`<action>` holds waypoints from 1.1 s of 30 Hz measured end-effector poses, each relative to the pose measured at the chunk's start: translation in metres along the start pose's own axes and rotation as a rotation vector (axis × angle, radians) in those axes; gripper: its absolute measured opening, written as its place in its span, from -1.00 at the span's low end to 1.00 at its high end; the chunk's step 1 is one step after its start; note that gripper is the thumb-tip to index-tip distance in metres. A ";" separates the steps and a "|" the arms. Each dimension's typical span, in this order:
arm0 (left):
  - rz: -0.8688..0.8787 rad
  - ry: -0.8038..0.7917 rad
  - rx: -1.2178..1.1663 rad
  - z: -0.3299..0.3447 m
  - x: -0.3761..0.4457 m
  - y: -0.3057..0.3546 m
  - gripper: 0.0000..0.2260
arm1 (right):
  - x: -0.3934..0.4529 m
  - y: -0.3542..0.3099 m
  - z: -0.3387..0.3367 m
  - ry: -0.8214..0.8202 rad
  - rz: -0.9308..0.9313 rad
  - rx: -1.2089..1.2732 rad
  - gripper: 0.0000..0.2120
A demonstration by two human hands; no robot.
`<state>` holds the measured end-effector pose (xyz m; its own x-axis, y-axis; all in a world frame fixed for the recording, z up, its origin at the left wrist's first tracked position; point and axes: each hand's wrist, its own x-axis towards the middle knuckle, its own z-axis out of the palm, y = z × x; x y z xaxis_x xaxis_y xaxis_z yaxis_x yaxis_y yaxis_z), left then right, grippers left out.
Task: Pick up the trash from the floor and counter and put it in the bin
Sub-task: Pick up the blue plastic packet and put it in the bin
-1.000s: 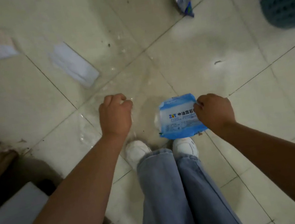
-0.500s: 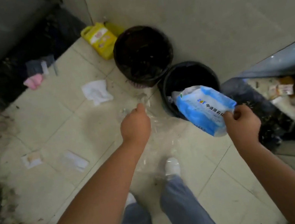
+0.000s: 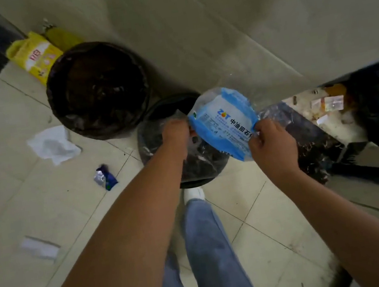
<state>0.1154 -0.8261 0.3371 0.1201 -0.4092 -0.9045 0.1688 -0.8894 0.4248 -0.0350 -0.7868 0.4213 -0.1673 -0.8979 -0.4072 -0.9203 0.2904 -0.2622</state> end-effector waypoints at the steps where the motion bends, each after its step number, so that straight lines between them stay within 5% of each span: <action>1: -0.044 -0.064 -0.153 0.003 0.008 0.000 -0.75 | 0.009 0.003 0.008 -0.033 0.014 -0.038 -0.77; 7: -0.167 -0.073 -0.359 -0.006 0.080 -0.033 -0.64 | 0.050 0.016 0.084 -0.264 0.116 -0.143 -0.76; 10: -0.146 0.072 -0.011 -0.025 0.121 -0.055 -0.79 | 0.073 0.010 0.142 -0.394 0.001 -0.262 -0.66; 12: -0.074 0.195 0.327 -0.043 0.127 -0.071 -0.68 | 0.086 0.003 0.189 -0.462 -0.084 -0.337 -0.61; 17: 0.770 0.169 1.117 -0.103 0.132 -0.126 -0.58 | 0.115 -0.011 0.294 -0.482 -0.080 -0.340 -0.62; 19: 0.896 0.119 1.428 -0.125 0.148 -0.143 -0.54 | 0.128 -0.014 0.327 -0.501 -0.082 -0.374 -0.60; 22: 1.004 0.082 1.477 -0.137 0.167 -0.156 -0.58 | 0.142 -0.008 0.369 -0.568 -0.119 -0.418 -0.61; 27: 0.926 0.025 1.540 -0.137 0.167 -0.159 -0.59 | 0.130 0.006 0.366 -0.751 -0.101 -0.526 -0.47; 33: 0.626 0.010 1.483 -0.144 0.121 -0.136 -0.52 | 0.088 -0.016 0.273 -0.671 -0.239 -0.595 -0.53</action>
<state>0.2482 -0.7258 0.1751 -0.1899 -0.7705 -0.6085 -0.9556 0.0027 0.2948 0.0614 -0.7798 0.1503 0.1189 -0.4789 -0.8698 -0.9651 -0.2617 0.0122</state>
